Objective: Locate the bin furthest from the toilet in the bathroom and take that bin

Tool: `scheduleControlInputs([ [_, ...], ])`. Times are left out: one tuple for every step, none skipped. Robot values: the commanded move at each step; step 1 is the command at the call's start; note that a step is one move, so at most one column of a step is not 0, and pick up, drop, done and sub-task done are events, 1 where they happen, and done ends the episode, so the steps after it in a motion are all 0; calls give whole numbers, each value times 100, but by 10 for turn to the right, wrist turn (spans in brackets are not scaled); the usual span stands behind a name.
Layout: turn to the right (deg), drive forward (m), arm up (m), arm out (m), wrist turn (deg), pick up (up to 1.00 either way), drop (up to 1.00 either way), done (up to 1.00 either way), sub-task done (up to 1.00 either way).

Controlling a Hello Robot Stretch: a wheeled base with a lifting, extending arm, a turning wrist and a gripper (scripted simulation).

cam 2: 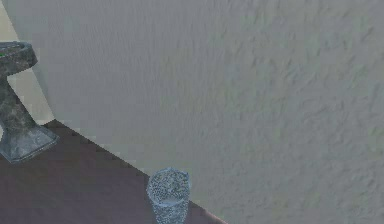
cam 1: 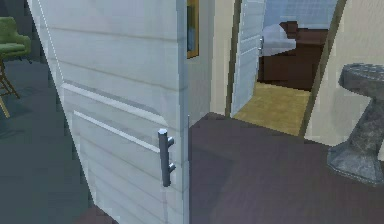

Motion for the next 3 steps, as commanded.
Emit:
scheduleControlInputs([
  [0, 0, 14, 0, 0, 0, 0, 0, 0],
  [0, 0, 0, 46, 0, 0, 0, 0, 0],
  [0, 0, 0, 0, 450, 0, 0, 0, 0],
])
